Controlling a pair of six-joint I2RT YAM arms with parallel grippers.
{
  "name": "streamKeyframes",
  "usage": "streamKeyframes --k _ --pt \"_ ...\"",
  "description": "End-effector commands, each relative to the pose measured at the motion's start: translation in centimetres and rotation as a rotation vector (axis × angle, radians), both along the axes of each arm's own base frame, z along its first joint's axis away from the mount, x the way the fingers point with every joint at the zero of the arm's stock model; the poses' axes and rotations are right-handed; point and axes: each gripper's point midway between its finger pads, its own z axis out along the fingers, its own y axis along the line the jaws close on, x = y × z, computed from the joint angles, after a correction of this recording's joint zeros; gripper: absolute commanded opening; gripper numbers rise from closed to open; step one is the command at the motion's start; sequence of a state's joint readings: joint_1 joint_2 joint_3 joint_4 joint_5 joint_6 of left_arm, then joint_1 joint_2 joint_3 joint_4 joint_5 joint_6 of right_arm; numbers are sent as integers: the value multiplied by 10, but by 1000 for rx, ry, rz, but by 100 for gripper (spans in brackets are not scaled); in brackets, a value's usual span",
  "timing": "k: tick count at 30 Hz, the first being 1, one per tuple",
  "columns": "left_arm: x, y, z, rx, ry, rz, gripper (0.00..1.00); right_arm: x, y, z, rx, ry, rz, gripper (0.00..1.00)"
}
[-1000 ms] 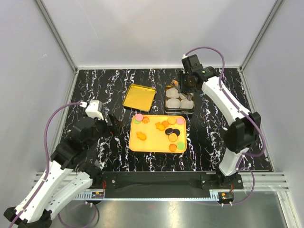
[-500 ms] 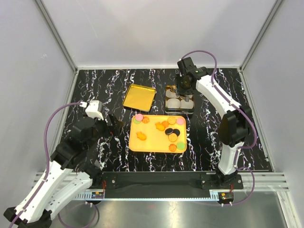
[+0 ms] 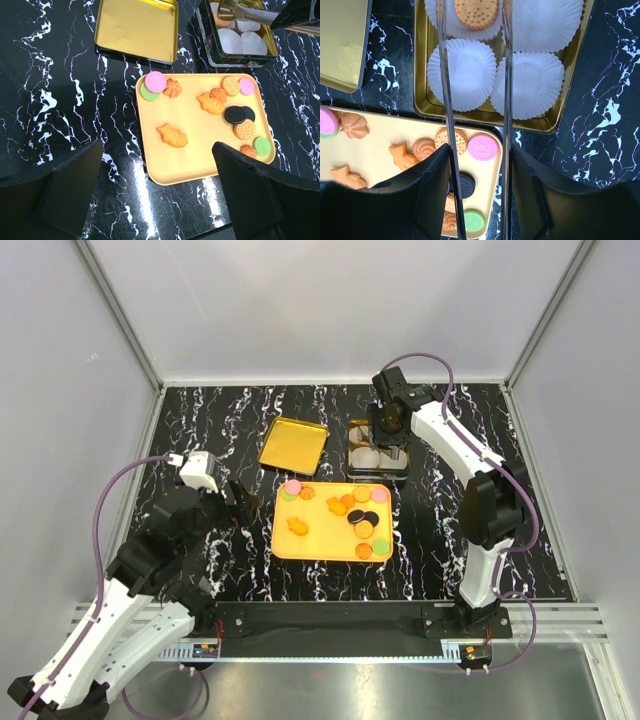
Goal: Pack the cookies
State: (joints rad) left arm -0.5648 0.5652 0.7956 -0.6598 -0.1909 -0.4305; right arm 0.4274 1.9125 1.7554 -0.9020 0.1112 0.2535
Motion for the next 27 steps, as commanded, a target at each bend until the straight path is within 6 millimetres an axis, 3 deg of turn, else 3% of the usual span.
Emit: streamKeyframes --k 1,6,9,11,14,17,18,24,27 --pt "4 -3 5 -10 -22 -2 99 9 6 10 16 -48 24 57" --pt "4 -3 5 -10 -24 0 99 7 5 23 22 -64 25 57" --pt "4 -3 5 -10 -23 -2 99 2 6 48 56 -101 33 55" --pt "4 -3 5 -10 -24 -2 99 -10 11 65 100 -105 60 54" --pt "4 -3 5 -10 -24 -3 99 -27 19 73 127 -102 110 54" --pt "3 -2 6 -12 -28 1 99 -58 25 79 97 -108 158 54" --pt "4 -2 6 -13 -29 1 99 -70 27 69 72 -83 173 54" --pt "4 -3 7 -15 -30 -3 99 -137 56 53 52 -36 281 55" --pt "4 -2 7 -13 -29 0 99 -160 64 39 26 2 321 55"
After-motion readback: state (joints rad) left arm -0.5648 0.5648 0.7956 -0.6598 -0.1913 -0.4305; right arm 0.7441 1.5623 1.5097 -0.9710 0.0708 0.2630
